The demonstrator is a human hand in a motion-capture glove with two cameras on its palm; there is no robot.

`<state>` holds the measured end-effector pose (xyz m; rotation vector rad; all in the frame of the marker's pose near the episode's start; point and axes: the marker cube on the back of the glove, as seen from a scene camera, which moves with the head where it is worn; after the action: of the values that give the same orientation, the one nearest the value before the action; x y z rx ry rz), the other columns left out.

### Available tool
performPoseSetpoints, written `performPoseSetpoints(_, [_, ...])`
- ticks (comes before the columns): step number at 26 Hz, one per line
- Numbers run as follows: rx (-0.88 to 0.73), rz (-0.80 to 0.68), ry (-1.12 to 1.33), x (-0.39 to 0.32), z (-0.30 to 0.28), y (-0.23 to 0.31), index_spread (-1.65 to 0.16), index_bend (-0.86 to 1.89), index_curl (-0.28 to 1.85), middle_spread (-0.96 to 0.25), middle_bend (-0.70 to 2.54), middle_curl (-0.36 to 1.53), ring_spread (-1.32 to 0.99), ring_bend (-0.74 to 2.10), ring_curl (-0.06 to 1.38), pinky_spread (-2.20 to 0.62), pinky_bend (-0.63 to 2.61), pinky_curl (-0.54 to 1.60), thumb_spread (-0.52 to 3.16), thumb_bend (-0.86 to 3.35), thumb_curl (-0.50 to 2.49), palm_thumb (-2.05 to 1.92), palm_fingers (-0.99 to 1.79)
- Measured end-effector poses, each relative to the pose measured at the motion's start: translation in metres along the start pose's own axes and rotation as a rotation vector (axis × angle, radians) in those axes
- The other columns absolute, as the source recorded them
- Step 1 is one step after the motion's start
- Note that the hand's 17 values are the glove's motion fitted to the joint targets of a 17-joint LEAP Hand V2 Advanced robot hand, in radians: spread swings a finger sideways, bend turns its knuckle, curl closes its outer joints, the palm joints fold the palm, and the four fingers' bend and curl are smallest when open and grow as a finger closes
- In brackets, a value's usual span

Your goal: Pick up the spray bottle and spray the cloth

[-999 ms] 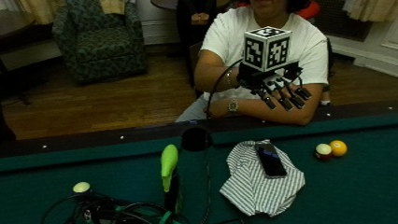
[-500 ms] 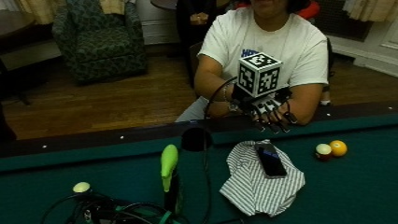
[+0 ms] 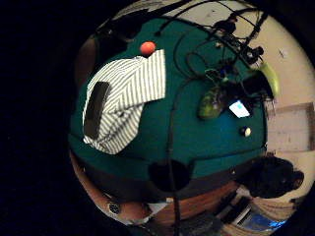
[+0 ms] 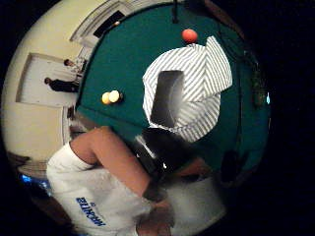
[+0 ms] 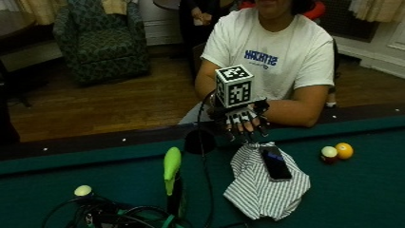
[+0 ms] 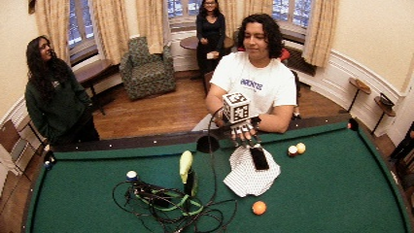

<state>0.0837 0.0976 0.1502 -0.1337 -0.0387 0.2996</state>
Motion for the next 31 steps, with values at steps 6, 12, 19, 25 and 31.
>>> performPoseSetpoints(6, [0.043,0.123,-0.012,0.038,-0.003,0.016,-0.43,0.14,0.23,-0.08,0.20,0.31,-0.07,0.33,0.26,0.20,0.42,0.31,1.02,-0.03,0.27,0.37,0.43])
performPoseSetpoints(12, [0.082,0.209,-0.100,0.070,-0.005,0.030,-0.43,0.14,0.23,-0.08,0.19,0.32,-0.07,0.32,0.27,0.20,0.41,0.32,1.02,-0.02,0.27,0.38,0.43])
performPoseSetpoints(19, [0.110,0.245,-0.167,0.105,-0.012,0.038,-0.43,0.14,0.24,-0.08,0.19,0.32,-0.07,0.32,0.28,0.20,0.40,0.32,1.02,-0.02,0.28,0.38,0.44])
performPoseSetpoints(25, [0.119,0.270,-0.191,0.135,-0.021,0.041,-0.43,0.15,0.25,-0.09,0.19,0.33,-0.07,0.33,0.28,0.20,0.38,0.32,1.03,-0.02,0.28,0.39,0.46])
performPoseSetpoints(31, [0.132,0.249,-0.305,0.169,-0.017,0.048,-0.42,0.15,0.25,-0.09,0.19,0.33,-0.07,0.32,0.29,0.20,0.36,0.32,1.03,-0.02,0.29,0.40,0.48])
